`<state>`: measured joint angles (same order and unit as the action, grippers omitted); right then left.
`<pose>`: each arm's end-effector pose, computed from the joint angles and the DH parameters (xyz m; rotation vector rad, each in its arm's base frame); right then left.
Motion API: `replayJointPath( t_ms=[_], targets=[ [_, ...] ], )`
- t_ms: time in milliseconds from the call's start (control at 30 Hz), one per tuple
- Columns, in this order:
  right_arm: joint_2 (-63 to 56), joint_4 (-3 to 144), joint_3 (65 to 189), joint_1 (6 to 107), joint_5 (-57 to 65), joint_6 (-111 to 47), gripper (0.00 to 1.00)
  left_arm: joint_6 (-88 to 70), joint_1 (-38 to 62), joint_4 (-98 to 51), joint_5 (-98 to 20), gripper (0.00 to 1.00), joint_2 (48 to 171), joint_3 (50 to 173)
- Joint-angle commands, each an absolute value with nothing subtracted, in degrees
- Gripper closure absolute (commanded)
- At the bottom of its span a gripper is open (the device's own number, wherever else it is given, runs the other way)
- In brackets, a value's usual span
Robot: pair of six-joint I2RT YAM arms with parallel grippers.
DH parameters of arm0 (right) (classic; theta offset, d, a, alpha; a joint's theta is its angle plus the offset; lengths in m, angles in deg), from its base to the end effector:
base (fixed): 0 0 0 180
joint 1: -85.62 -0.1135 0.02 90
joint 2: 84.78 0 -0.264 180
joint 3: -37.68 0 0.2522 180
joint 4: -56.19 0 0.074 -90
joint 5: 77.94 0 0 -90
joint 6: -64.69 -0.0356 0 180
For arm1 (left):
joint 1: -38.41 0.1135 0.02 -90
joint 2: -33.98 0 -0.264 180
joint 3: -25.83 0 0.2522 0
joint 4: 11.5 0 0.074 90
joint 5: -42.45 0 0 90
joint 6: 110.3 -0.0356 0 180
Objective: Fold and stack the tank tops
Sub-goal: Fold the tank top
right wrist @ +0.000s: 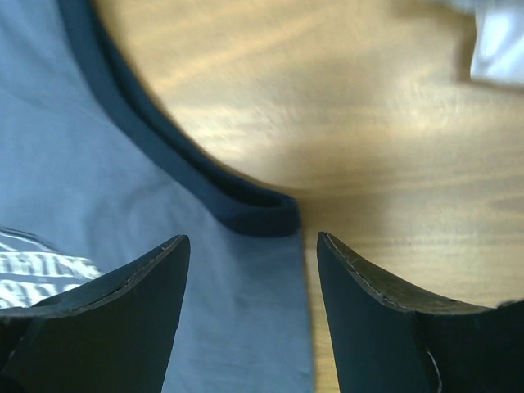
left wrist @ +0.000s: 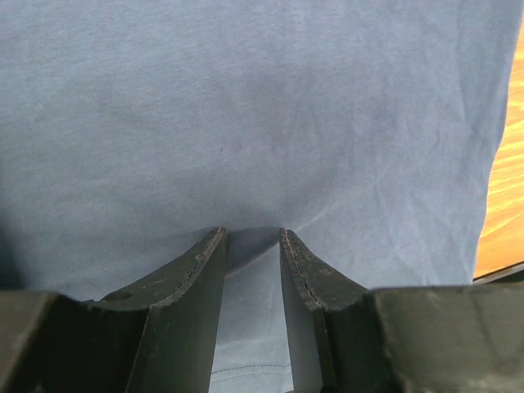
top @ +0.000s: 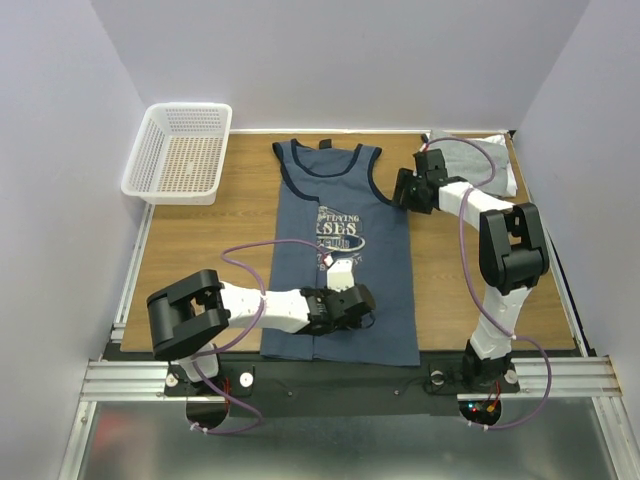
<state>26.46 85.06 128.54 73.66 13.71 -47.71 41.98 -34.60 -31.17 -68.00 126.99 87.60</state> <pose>0.4146 0.0868 0.1887 0.2353 2.4324 0.2345 0.1046 -0.2997 0.1630 0.0740 2.4907 -0.6458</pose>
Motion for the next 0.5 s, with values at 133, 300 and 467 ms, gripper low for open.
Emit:
replayJointPath(
  t_ms=[133, 300, 467],
  targets=[
    [22.53, 81.38, 124.65, 74.37, 14.88, -46.85, 0.31, 39.91, -33.83, -39.5, -67.32, 0.55, 125.39, 85.73],
    [21.57, 81.11, 124.21, 74.9, 14.26, -47.02, 0.31, 33.06, -35.85, -39.85, -68.99, 0.46, 123.19, 91.7],
    [19.55, 81.11, 124.3, 76.13, 13.21, -47.9, 0.31, 28.83, -40.42, -43.18, -69.17, 0.43, 127.57, 104.35]
  ],
)
